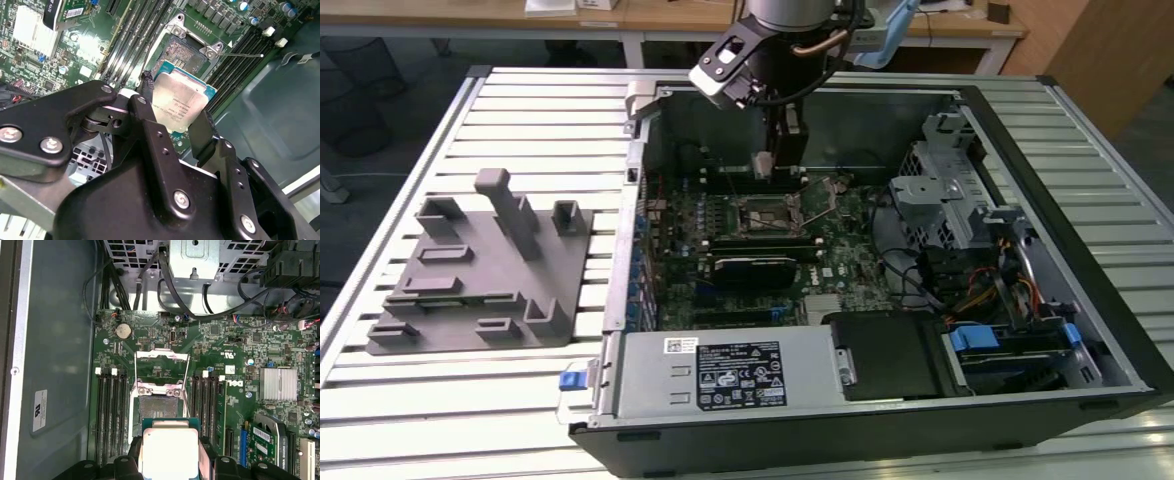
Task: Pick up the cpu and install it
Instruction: 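Place the cpu into insertion slot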
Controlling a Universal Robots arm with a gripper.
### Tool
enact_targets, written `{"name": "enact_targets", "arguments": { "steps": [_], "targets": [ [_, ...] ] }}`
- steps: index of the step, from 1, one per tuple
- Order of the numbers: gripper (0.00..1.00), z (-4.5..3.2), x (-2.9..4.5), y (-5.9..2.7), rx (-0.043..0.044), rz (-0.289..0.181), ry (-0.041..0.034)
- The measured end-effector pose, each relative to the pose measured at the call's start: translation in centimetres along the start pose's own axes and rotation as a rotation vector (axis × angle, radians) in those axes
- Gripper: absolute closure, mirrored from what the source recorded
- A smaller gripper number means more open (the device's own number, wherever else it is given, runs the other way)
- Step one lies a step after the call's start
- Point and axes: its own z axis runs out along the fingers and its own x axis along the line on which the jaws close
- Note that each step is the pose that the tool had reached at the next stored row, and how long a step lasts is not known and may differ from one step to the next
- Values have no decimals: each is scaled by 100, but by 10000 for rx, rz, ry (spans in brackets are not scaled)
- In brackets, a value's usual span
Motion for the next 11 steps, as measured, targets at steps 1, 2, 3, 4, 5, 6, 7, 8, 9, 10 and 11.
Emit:
{"name": "enact_targets", "arguments": {
  "steps": [1,2,3,4,5,6,7,8,9,10,11],
  "targets": [
    [47,6,0,0,0,0,0],
    [47,13,0,-1,0,0,0],
    [47,21,0,-1,0,0,0],
    [47,31,1,-1,0,3,0],
    [47,42,4,-1,0,6,-1],
    [47,55,10,-1,0,7,-1],
    [47,69,20,1,1,6,-2],
    [47,84,31,3,0,5,0],
    [47,103,39,5,-1,5,1],
    [47,121,41,5,-1,5,2],
    [47,138,42,5,0,4,0]
  ]
}}
